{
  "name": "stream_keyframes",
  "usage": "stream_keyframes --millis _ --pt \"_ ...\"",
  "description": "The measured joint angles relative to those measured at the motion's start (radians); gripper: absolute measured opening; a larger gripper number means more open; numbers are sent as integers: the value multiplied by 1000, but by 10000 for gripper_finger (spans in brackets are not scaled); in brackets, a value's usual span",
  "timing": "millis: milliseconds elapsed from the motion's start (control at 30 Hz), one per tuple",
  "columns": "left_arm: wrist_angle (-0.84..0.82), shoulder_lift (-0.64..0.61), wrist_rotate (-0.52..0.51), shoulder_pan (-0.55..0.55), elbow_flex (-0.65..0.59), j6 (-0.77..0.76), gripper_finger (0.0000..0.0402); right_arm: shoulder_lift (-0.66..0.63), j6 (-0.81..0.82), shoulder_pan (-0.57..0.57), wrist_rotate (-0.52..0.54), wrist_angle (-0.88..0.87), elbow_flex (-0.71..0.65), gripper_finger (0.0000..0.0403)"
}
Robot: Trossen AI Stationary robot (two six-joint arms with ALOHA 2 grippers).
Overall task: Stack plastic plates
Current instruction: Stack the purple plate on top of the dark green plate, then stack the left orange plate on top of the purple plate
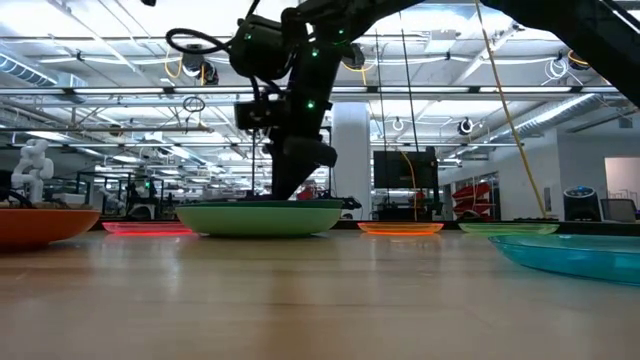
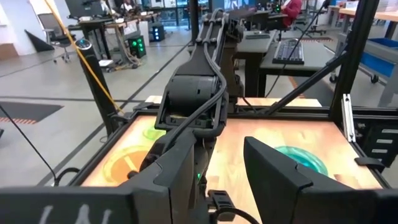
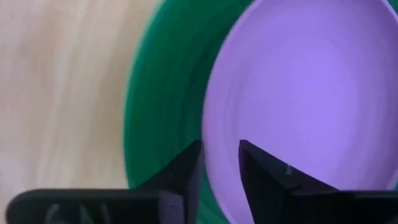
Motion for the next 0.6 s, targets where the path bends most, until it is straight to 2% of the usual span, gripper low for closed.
stream_keyframes --millis 167,433,600 --pt "-40 0 -49 0 0 -53 147 -27 46 14 84 -74 0 115" --pt "-172 1 -128 5 0 -173 147 -146 210 54 81 -251 -1 100" --pt "-198 8 -136 11 0 -223 147 -277 251 113 82 -203 -100 88"
